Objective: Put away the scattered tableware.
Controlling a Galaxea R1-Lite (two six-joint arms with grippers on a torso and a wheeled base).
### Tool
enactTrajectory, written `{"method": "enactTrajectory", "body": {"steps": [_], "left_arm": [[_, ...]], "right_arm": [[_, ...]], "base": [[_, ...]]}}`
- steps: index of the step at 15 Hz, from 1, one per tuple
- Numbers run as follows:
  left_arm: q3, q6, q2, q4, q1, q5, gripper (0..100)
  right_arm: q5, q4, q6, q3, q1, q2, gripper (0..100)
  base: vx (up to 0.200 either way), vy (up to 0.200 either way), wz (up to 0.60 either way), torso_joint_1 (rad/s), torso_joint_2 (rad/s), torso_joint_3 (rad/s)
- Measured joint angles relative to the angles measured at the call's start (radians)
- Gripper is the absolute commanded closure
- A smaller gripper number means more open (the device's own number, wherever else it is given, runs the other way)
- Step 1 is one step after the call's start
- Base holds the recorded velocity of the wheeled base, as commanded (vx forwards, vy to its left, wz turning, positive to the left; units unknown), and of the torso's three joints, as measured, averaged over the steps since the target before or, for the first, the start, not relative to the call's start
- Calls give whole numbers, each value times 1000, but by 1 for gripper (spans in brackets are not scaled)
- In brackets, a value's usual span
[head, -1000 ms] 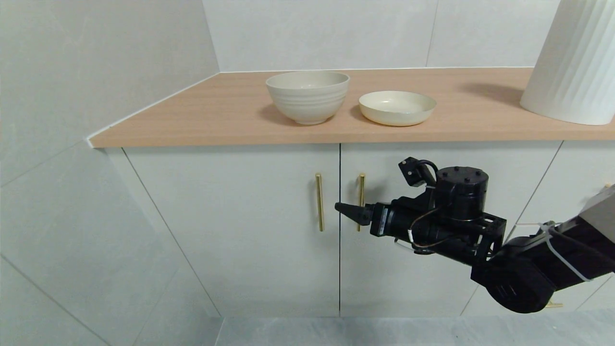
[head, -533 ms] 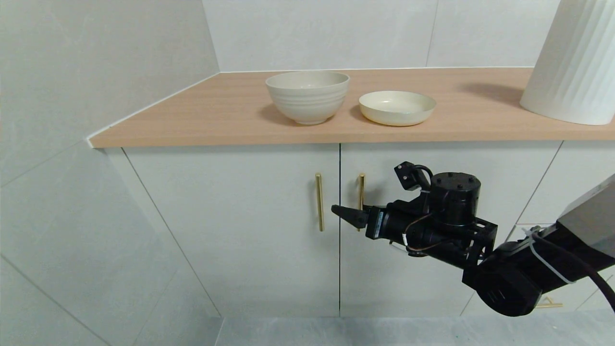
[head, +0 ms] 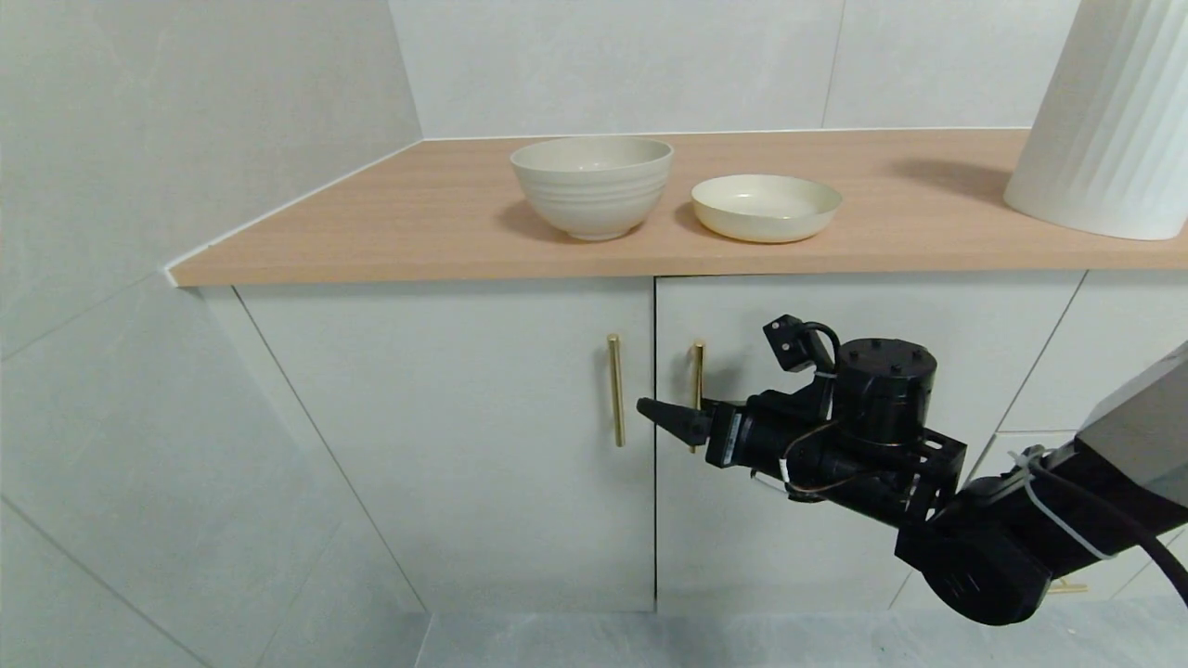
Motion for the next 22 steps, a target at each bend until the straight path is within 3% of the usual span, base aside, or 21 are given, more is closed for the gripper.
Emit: {"method": "enactTrajectory", "body": {"steps": [10, 15, 22], "left_arm": [[0, -2, 0, 0, 0, 0, 0], [0, -1, 0, 0, 0, 0, 0], [0, 0, 0, 0, 0, 0, 0]], "right_arm": [[15, 8, 15, 36, 40, -55, 0], [181, 13, 18, 167, 41, -186, 0], [284, 6, 19, 313, 41, -319, 0]], "base": [[0, 0, 0, 0, 0, 0], [0, 0, 0, 0, 0, 0], [0, 0, 0, 0, 0, 0]]}}
